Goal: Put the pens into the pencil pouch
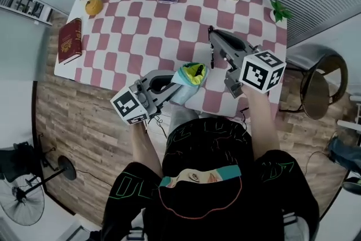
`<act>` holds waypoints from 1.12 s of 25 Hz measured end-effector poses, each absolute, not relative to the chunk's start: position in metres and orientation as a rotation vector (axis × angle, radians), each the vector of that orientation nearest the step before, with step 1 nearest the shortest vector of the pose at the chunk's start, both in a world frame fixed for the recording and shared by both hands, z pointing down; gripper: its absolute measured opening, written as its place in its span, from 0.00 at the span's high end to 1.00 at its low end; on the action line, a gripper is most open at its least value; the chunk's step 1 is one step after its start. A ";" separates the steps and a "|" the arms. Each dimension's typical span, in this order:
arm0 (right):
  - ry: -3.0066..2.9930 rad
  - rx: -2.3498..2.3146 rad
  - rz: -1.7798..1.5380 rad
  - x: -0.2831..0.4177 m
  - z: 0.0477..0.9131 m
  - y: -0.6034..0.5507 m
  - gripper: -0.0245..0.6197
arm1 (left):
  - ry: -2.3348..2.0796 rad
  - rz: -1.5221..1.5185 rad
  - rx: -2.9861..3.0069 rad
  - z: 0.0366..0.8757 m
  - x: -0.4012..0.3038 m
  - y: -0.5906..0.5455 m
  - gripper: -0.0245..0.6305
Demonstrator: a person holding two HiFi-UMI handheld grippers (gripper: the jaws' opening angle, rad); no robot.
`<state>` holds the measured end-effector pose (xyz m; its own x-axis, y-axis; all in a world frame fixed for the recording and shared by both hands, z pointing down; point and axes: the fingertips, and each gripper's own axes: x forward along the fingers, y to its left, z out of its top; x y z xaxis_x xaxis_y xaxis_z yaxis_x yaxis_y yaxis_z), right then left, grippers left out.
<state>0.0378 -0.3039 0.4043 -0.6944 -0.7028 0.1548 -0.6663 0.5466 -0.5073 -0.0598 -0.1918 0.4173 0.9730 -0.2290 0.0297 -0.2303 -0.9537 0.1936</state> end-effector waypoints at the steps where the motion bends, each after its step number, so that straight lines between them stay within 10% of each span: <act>1: 2.683 -1.202 -0.823 0.043 0.397 -0.305 0.89 | -0.331 0.017 2.928 0.417 -0.056 -0.193 0.93; 28: 2.543 -1.080 -0.648 0.050 0.322 -0.277 0.89 | -0.272 0.050 2.984 0.406 -0.010 -0.208 0.93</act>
